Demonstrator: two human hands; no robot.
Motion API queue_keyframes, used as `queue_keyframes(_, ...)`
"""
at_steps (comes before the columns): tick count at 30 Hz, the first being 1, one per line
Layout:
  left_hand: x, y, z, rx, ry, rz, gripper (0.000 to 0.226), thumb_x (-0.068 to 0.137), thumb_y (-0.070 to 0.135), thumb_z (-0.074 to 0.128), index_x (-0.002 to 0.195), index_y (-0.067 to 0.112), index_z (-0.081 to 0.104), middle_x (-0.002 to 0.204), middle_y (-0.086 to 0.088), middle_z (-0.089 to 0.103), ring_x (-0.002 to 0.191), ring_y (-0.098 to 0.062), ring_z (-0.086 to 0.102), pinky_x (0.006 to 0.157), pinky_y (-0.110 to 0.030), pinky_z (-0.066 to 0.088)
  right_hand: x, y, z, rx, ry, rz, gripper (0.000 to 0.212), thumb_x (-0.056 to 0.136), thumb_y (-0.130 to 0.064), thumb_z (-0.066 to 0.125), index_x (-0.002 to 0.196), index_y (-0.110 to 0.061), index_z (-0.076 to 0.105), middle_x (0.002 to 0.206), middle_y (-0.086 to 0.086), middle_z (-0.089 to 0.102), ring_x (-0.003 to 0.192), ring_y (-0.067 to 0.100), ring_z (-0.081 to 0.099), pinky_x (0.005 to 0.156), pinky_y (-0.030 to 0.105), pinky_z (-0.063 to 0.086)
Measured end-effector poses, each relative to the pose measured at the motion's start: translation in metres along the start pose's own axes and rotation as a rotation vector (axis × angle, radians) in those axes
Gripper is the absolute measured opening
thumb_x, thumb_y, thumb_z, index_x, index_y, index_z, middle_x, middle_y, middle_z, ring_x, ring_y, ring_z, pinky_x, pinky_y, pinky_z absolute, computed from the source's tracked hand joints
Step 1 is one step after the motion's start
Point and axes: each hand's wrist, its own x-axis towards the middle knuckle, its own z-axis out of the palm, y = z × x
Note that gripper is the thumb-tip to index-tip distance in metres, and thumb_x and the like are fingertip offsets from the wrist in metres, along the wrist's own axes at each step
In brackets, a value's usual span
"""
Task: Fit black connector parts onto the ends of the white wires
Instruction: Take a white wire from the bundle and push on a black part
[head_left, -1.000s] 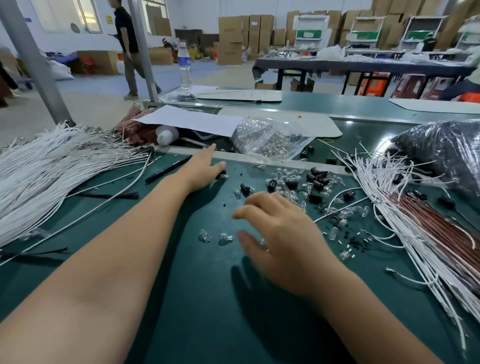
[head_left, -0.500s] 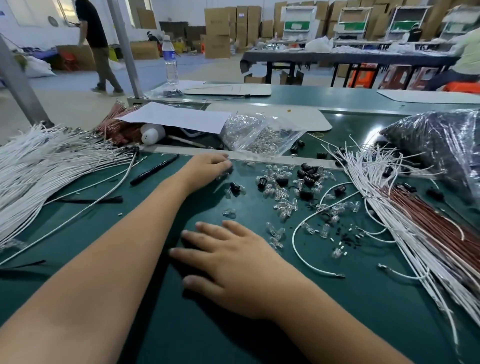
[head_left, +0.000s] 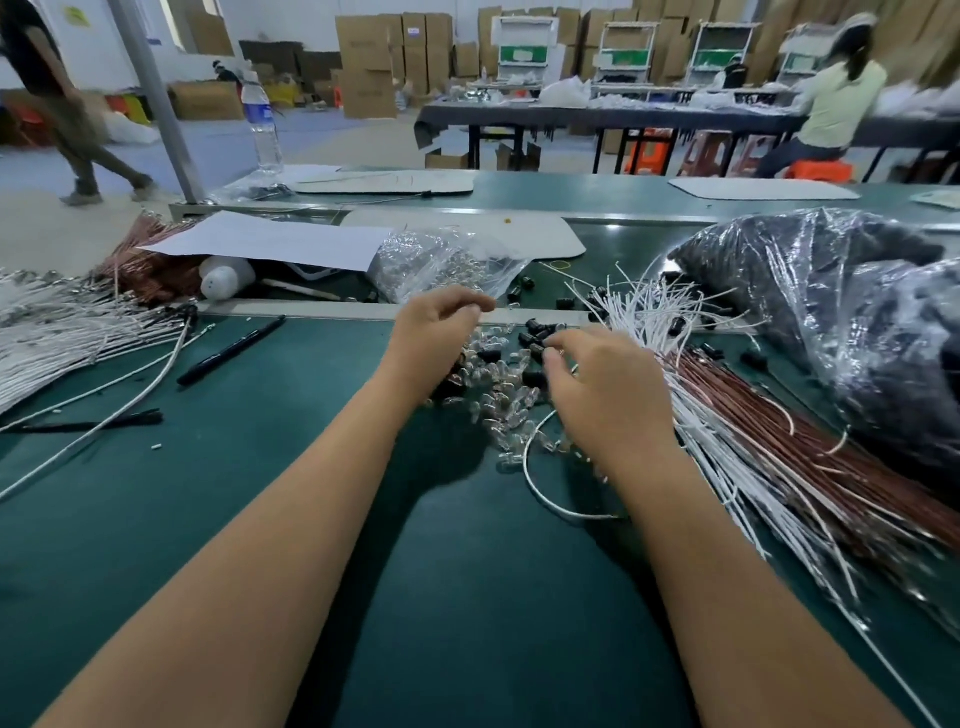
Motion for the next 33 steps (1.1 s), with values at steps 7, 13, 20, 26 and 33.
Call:
queue_keyframes(7, -0.019, 0.011, 0.025, -0.108, 0.144, -0.088, 0.025, 0.095, 0.004, 0.048, 0.093, 0.021, 0.067, 0.089, 0.004, 0.070, 0.049, -0.004, 0.041, 0.046, -0.013, 0.037, -0.006, 0.044, -0.014, -0.274, -0.049, 0.433, 0.016, 0.090, -0.018, 0.052, 0.099, -0.007, 0.060, 0.108, 0.012, 0.056, 0.092, 0.026, 0.043, 0.078, 0.036, 0.036)
queue_keyframes(13, -0.041, 0.020, 0.047, -0.152, 0.145, -0.085, 0.026, 0.093, 0.002, 0.047, 0.095, 0.018, 0.068, 0.086, 0.004, 0.070, 0.037, -0.002, 0.030, 0.038, -0.016, 0.029, -0.005, 0.055, -0.013, -0.104, 0.052, 0.450, 0.011, 0.094, -0.013, 0.057, 0.096, -0.006, 0.066, 0.102, 0.010, 0.059, 0.087, 0.022, 0.050, 0.068, 0.031, 0.038)
queue_keyframes(20, -0.055, 0.023, 0.047, -0.008, 0.062, 0.012, 0.024, 0.095, 0.003, 0.048, 0.098, 0.017, 0.067, 0.089, 0.001, 0.070, 0.038, -0.003, 0.032, 0.041, -0.015, 0.030, -0.005, 0.048, -0.016, 0.256, 0.391, 0.363, 0.009, 0.098, -0.019, 0.051, 0.094, -0.013, 0.057, 0.091, -0.003, 0.056, 0.084, 0.016, 0.052, 0.067, 0.024, 0.037)
queue_keyframes(26, -0.056, 0.031, 0.053, -0.019, 0.025, 0.071, 0.025, 0.093, 0.003, 0.051, 0.097, 0.023, 0.065, 0.091, 0.000, 0.070, 0.046, 0.003, 0.045, 0.048, -0.009, 0.036, -0.004, 0.028, -0.012, 0.686, 0.402, 0.306, 0.019, 0.092, 0.001, 0.054, 0.102, -0.015, 0.059, 0.087, -0.006, 0.061, 0.077, 0.000, 0.058, 0.065, 0.008, 0.046)
queue_keyframes(33, -0.054, 0.024, 0.049, 0.050, 0.027, 0.044, 0.024, 0.093, 0.003, 0.051, 0.101, 0.019, 0.067, 0.090, 0.000, 0.071, 0.054, -0.001, 0.048, 0.053, -0.016, 0.040, -0.007, 0.036, -0.013, 0.232, 0.476, 0.289, 0.026, 0.092, 0.002, 0.046, 0.104, -0.008, 0.066, 0.106, 0.006, 0.063, 0.087, 0.007, 0.047, 0.061, 0.000, 0.033)
